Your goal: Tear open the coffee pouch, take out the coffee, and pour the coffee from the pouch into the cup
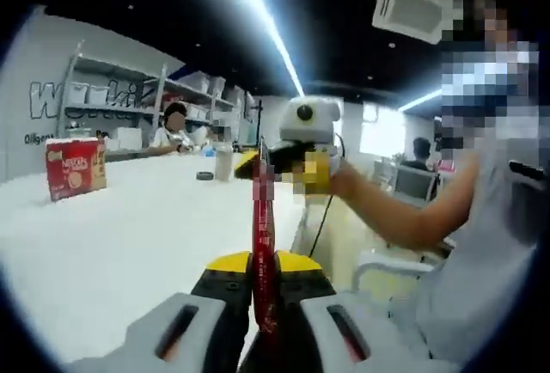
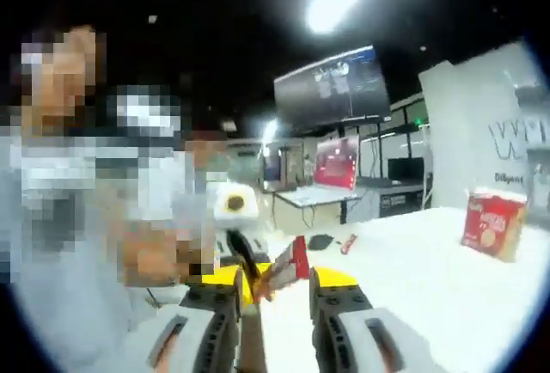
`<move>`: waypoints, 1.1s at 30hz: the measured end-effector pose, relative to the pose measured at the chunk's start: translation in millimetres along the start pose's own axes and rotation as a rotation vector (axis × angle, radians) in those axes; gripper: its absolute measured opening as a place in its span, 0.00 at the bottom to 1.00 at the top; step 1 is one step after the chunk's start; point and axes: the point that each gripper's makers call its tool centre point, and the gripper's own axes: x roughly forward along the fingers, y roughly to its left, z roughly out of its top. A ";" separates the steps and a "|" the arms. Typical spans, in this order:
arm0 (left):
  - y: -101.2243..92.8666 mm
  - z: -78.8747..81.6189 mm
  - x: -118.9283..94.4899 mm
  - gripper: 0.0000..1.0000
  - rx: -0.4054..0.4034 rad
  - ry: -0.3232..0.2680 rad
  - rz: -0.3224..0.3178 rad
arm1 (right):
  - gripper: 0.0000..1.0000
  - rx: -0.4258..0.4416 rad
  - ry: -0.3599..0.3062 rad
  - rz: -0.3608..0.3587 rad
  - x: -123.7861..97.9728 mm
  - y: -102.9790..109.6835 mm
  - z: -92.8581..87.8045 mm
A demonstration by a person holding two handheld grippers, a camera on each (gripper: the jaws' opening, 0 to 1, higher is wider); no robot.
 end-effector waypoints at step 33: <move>7.1 -11.6 -7.9 0.13 0.231 0.260 -0.127 | 0.09 0.016 0.321 0.158 27.9 -0.1 -47.2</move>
